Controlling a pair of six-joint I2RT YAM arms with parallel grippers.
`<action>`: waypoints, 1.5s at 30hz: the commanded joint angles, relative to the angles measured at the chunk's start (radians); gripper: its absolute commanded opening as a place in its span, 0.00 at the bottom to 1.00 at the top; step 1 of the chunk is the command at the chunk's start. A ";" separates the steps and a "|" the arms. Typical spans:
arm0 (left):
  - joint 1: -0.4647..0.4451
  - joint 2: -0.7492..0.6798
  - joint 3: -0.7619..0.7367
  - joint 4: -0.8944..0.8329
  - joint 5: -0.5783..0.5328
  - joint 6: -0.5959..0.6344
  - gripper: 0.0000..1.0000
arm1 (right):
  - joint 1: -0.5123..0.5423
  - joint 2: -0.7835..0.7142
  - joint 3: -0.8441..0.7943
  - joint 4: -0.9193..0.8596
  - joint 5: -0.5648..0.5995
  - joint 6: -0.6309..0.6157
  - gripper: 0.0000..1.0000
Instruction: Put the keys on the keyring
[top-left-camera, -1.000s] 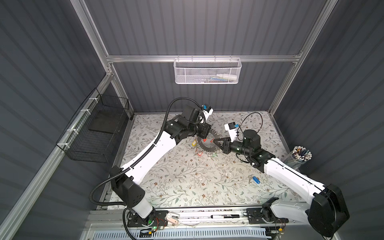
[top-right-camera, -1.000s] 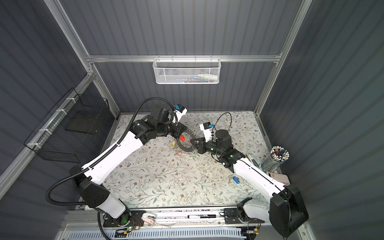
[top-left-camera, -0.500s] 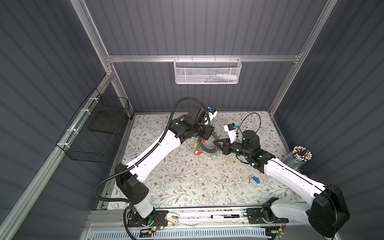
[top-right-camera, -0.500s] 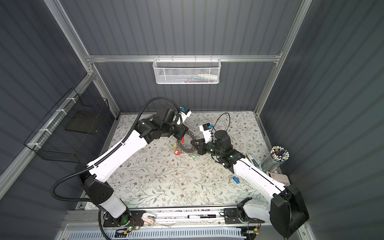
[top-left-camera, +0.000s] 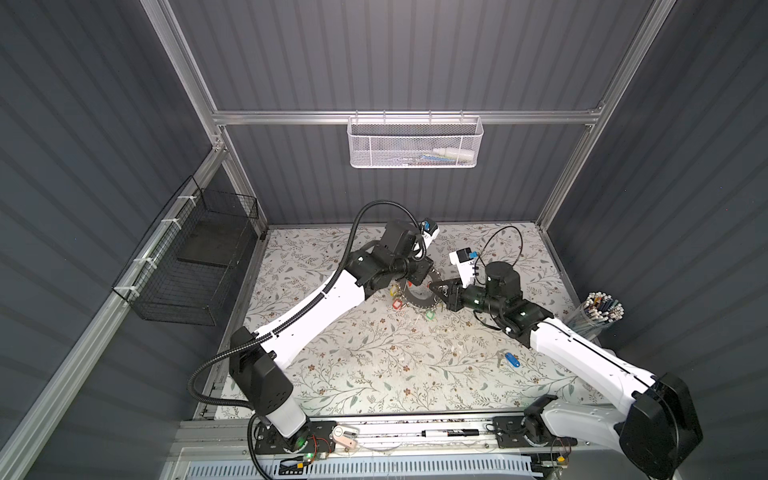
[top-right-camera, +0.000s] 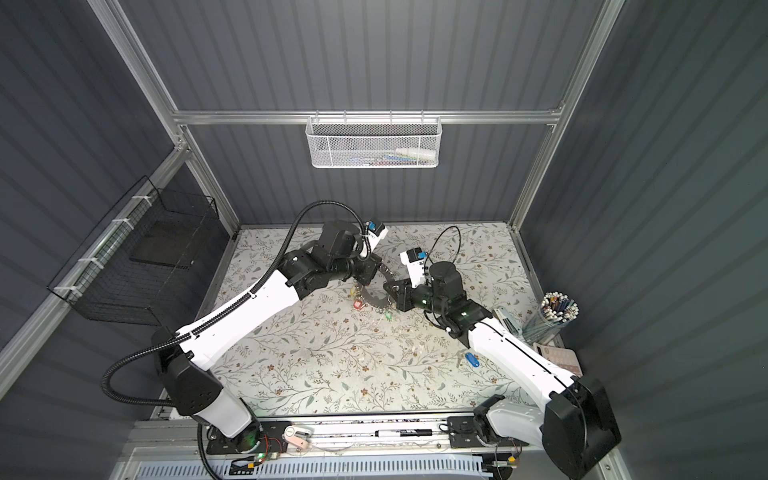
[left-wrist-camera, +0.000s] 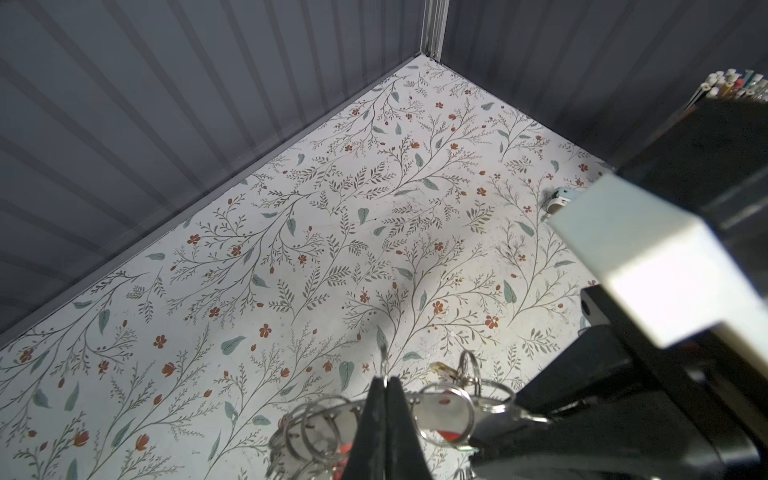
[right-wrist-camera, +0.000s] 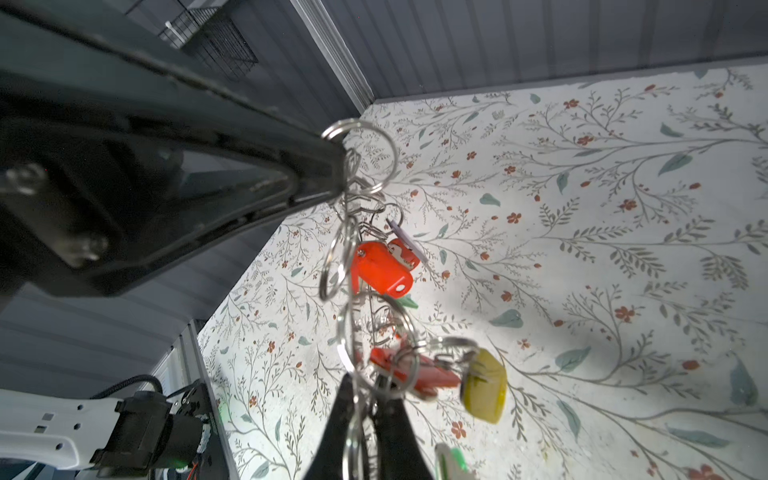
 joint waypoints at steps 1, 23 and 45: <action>-0.006 -0.093 -0.141 0.289 0.008 -0.096 0.00 | 0.012 -0.046 0.022 0.018 -0.019 -0.013 0.00; -0.005 -0.193 -0.766 1.364 0.113 -0.272 0.00 | 0.002 -0.206 0.024 -0.077 -0.033 0.019 0.35; 0.026 -0.020 -0.879 2.000 0.319 -0.396 0.00 | -0.228 -0.145 0.060 0.172 -0.348 0.183 0.37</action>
